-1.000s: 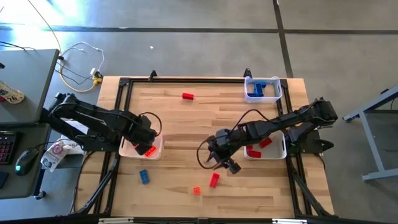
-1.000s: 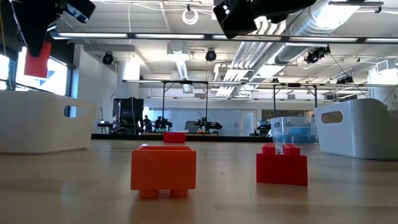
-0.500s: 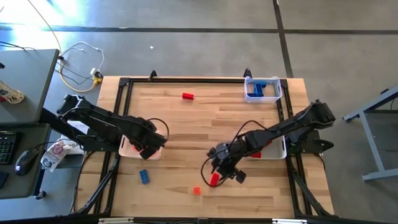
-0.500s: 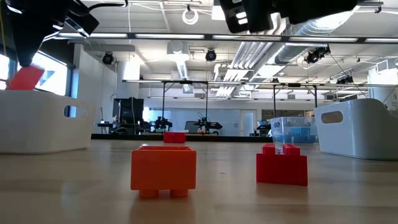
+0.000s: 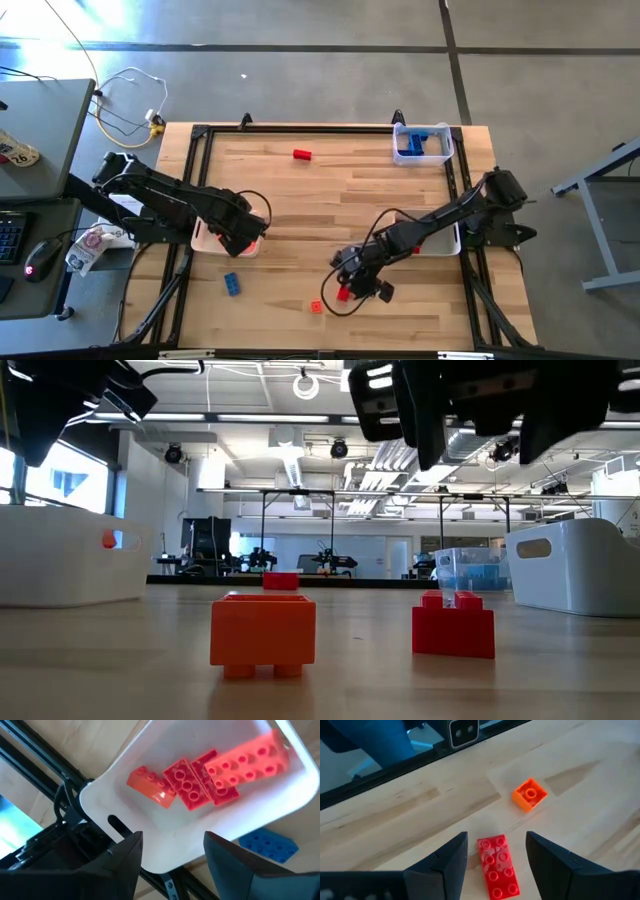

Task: Sort & place blocks by color
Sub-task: Put the red game piece into the gray bin

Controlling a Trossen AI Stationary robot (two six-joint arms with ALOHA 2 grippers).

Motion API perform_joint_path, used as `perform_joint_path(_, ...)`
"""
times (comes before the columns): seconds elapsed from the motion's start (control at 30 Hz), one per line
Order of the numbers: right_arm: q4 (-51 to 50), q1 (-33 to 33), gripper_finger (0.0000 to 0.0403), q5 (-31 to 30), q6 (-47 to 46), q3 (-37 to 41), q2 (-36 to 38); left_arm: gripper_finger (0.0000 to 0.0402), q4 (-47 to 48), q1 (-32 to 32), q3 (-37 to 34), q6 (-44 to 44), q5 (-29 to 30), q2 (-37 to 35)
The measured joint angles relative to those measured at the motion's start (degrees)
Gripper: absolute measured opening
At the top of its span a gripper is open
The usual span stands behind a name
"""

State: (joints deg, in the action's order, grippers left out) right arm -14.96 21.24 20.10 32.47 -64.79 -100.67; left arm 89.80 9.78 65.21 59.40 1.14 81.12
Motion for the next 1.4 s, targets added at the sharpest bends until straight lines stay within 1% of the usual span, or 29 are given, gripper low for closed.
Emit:
perform_joint_path(0.17, 0.67, 0.22, 0.0186, -1.41, 0.23, 0.00, -2.78, 0.0197, -1.28, 0.09, 0.00, 0.01, -2.94, -0.02)
perform_joint_path(0.33, 1.00, 0.21, 0.0186, -4.72, 3.67, 0.00, -4.35, 0.0197, -1.60, 0.82, 0.00, -0.45, -3.03, -0.02)
perform_joint_path(0.6, 1.39, 0.20, 0.0186, -5.19, 4.47, 0.00, -7.39, 0.0197, -1.73, 0.94, 0.00, -0.62, -2.87, -0.02)
perform_joint_path(0.77, 1.52, 0.20, 0.0186, -10.34, 6.42, 0.00, -9.29, 0.0197, -2.84, 0.94, 0.00, -1.06, -2.07, -0.02)
perform_joint_path(0.93, 1.11, 0.13, 0.0186, -10.22, 6.17, -0.08, -10.89, 0.0197, -2.95, 0.94, 0.00, -1.07, -1.98, -0.02)
perform_joint_path(1.03, 0.73, 0.11, 0.0184, -10.19, 4.34, -0.10, -10.95, 0.0197, -2.98, 0.94, 0.00, -1.05, -1.95, -0.02)
perform_joint_path(1.1, 0.48, 0.13, 0.0174, -10.62, 1.81, -0.10, -10.94, 0.0197, -3.06, 0.94, 0.00, -1.05, -1.76, -0.02)
perform_joint_path(1.27, -0.55, 0.15, 0.0113, -10.95, -4.37, -0.11, -10.75, 0.0197, -3.48, 0.94, 0.00, -1.08, -0.50, -0.02)
perform_joint_path(1.4, -0.84, 0.15, 0.0113, -11.21, -11.19, -0.11, -10.47, 0.0197, -4.54, 0.94, 0.00, -1.87, 1.53, -0.02)
